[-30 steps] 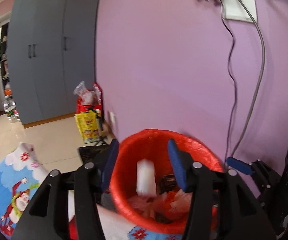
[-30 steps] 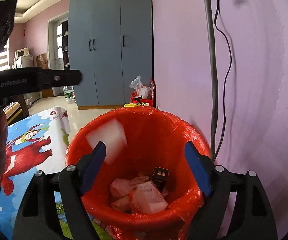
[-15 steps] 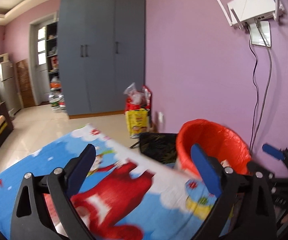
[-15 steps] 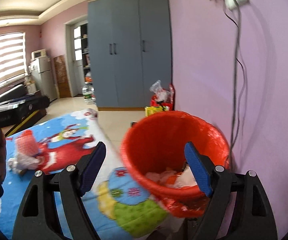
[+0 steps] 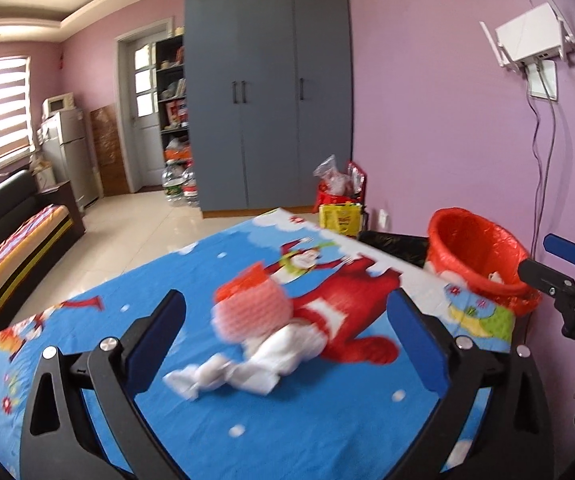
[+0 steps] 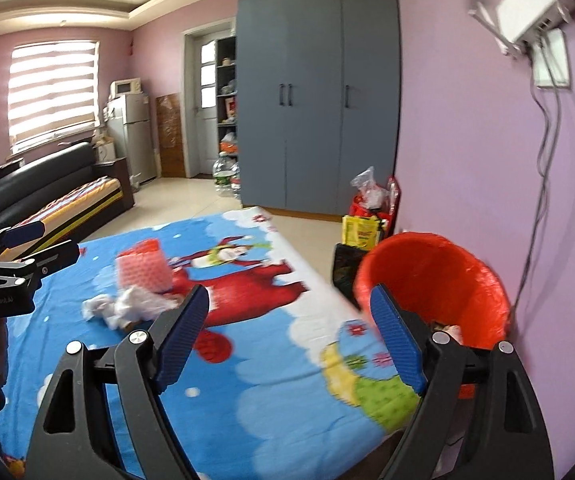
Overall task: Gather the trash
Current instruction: 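Move both tools back over the remaining trash on the bed, then grasp a white tissue with the right tool while the left tool grasps another tissue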
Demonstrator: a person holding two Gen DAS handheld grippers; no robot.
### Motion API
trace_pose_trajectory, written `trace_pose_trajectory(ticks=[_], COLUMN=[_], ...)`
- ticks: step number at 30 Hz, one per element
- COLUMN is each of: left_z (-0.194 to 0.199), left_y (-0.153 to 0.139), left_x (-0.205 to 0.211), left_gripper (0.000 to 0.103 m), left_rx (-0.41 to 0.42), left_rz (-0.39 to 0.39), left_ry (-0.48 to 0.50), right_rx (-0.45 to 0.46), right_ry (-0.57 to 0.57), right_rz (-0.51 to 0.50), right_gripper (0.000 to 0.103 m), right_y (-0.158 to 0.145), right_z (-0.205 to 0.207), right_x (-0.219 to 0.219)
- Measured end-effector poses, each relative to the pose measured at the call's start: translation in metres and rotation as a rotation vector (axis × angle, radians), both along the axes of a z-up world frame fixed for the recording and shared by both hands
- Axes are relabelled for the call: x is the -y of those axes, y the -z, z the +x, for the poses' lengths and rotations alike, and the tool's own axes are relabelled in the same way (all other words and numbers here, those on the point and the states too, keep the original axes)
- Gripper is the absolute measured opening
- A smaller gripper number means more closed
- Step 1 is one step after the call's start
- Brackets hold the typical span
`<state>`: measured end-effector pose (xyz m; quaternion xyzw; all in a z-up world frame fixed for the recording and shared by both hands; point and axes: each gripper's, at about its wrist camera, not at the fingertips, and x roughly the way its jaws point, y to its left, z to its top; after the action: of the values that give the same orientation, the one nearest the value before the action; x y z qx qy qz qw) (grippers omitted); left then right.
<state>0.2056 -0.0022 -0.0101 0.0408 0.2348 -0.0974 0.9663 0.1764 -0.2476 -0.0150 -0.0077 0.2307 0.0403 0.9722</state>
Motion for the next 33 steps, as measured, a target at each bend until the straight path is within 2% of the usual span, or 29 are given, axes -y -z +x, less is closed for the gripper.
trace_pose_trajectory(ticks=[10,19,24,30,33], left_z=[-0.012,-0.006,0.001,0.005,0.007], left_y=[0.041,0.083,0.093,0.096,0.096], left_x=[-0.072,-0.120,-0.143,-0.154,-0.147], left_gripper=[0.098,0.098,0.098,0.098,0.098], left_rx=[-0.089,-0.180,-0.201,-0.218,-0.220], left_rz=[-0.003,0.032,0.043,0.005,0.004], left_ry=[-0.107,-0.215,-0.247,-0.258,-0.241], right_rx=[-0.087,-0.195,-0.235,-0.248,-0.261], right_ry=[-0.081,-0.173,-0.234,-0.298,-0.311], right_rz=[-0.029,-0.029,-0.021,-0.014,0.013], right_gripper=[0.081,0.081,0.081,0.081,0.071], right_y=[0.022,0.065,0.081,0.089,0.092], right_z=[0.006,0.049,0.084,0.122,0.136], right_x=[-0.062,-0.109,-0.138,-0.164,-0.169])
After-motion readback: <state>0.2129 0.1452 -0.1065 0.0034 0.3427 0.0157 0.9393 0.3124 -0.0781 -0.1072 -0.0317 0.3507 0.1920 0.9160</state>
